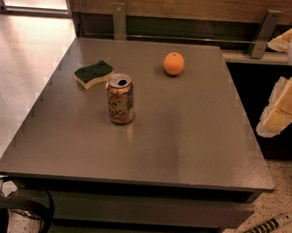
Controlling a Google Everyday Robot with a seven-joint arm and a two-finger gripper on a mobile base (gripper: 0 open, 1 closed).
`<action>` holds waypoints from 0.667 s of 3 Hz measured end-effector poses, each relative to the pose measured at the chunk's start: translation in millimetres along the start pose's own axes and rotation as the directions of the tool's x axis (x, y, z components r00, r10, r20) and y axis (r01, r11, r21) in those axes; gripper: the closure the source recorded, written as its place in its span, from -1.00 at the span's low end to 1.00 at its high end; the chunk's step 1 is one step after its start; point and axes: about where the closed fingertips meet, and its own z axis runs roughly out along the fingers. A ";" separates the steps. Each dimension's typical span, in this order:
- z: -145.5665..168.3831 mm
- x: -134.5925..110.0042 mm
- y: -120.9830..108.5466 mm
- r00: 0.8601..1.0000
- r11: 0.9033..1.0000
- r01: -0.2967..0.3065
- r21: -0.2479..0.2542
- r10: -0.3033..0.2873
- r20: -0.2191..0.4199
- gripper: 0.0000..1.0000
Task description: Pick orange
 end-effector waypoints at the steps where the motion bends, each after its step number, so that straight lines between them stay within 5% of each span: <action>1: 10.3 -1.2 -30.8 0.986 0.993 -0.106 0.042 0.100 0.134 -1.00; 2: 26.3 -18.6 -68.3 0.920 0.973 -0.221 0.065 0.186 0.346 -1.00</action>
Offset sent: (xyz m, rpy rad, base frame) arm 0.1647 0.0011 0.0333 0.7285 -0.4336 -0.2012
